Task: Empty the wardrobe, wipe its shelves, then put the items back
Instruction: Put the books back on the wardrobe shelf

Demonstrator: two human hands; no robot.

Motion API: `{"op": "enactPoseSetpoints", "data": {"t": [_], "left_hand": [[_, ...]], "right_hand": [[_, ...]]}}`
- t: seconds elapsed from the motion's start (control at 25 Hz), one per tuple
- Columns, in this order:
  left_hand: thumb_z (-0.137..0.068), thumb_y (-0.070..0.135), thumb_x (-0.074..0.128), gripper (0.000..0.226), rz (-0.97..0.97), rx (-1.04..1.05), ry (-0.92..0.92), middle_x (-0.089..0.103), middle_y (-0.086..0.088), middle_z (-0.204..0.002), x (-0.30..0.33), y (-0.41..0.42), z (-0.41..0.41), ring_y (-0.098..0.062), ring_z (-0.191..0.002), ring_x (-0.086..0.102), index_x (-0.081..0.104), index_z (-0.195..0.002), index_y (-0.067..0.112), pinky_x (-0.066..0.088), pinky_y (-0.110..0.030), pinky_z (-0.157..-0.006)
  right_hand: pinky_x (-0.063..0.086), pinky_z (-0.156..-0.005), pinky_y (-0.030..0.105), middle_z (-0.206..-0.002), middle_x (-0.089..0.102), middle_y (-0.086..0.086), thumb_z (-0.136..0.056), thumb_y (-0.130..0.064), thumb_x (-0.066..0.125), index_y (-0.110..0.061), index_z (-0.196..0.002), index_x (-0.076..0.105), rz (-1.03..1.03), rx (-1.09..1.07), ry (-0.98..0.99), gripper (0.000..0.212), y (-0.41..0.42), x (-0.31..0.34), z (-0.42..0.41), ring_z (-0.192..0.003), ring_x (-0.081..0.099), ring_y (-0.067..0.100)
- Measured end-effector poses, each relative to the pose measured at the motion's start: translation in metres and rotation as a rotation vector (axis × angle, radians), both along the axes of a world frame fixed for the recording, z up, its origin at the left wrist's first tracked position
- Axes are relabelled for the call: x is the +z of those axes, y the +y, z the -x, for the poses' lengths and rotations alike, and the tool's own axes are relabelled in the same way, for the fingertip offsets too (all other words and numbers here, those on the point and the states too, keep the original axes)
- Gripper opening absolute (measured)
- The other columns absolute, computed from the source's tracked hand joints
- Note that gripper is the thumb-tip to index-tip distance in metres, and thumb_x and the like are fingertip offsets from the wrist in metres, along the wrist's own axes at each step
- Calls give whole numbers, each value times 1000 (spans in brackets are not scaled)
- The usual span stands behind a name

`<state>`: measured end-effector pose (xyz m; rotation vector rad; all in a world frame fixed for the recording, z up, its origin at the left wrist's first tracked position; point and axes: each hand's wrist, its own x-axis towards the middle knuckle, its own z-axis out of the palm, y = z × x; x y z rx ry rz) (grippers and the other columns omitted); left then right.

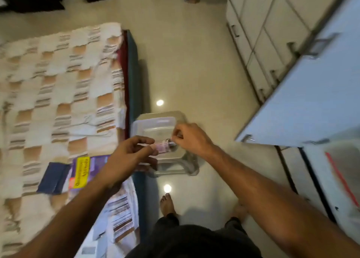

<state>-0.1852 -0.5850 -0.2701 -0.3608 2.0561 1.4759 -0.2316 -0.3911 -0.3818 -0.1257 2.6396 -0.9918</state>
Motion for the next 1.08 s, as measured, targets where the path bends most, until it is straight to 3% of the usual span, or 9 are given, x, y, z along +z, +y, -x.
{"op": "enactPoseSetpoints", "data": {"t": [0.16, 0.28, 0.4, 0.52, 0.6, 0.72, 0.8, 0.96, 1.08], "left_hand": [[-97, 7, 61, 6, -2, 264, -63, 68, -13, -82, -78, -149, 1, -18, -62, 66, 59, -101, 9, 46, -23, -51], [-93, 4, 63, 12, 48, 521, -184, 63, -13, -74, -149, -245, -13, -21, -56, 58, 58, -87, 12, 44, -24, -53], [-83, 14, 70, 19, 104, 699, -298, 58, -14, -65, -239, -313, -21, -24, -56, 55, 58, -69, 11, 46, -31, -59], [-63, 26, 68, 22, 118, 858, -395, 59, -19, -59, -313, -342, -16, -26, -59, 56, 57, -61, 7, 43, -32, -57], [-66, 23, 73, 24, 46, 981, -435, 58, -16, -61, -342, -346, -7, -25, -54, 53, 57, -66, 5, 40, -23, -47], [-43, 26, 75, 51, -94, 1100, -489, 62, -19, -74, -407, -345, 9, -25, -59, 55, 66, -82, -5, 45, -29, -53], [-53, 23, 71, 63, -102, 1147, -530, 63, -16, -72, -429, -343, 20, -24, -57, 56, 67, -105, -12, 46, -26, -50], [-85, 19, 70, 38, -182, 1325, -523, 60, -8, -92, -412, -335, 32, -23, -75, 57, 63, -119, 2, 48, -25, -56], [-82, 10, 77, 35, -316, 1465, -470, 59, -11, -74, -402, -333, 31, -18, -44, 53, 62, -112, -2, 43, -21, -40]], "right_hand": [[50, -75, 27, -97, 69, -6, -94, -35, 63, -27, -98, 66, -87, 276, -100, 10, -137, -18, 6, -85, 62, 10], [49, -75, 31, -95, 68, -5, -93, -38, 63, -26, -99, 66, -204, 566, -142, 14, -210, -33, 10, -87, 62, 15], [46, -72, 32, -88, 63, -6, -93, -38, 63, -27, -94, 63, -217, 674, -187, 11, -268, -47, 17, -82, 58, 16], [41, -63, 21, -86, 59, -10, -96, -34, 63, -25, -100, 65, -185, 703, -198, 10, -301, -60, 22, -74, 55, 7], [39, -62, 13, -90, 63, -11, -96, -31, 64, -25, -102, 65, -148, 676, -254, 8, -312, -68, 23, -76, 56, -1], [53, -72, 22, -92, 67, -13, -94, -31, 66, -28, -100, 68, -88, 597, -344, 7, -310, -80, 18, -82, 62, 1], [52, -74, 18, -91, 69, -15, -93, -30, 68, -31, -99, 69, -62, 536, -415, 5, -297, -83, 13, -82, 63, 0], [45, -71, 8, -85, 69, -20, -92, -24, 69, -29, -94, 70, -44, 396, -449, 6, -271, -73, 4, -86, 63, -2], [44, -70, 7, -86, 67, -28, -92, -24, 69, -30, -94, 70, -44, 326, -461, 6, -256, -62, 4, -84, 64, -3]]}}
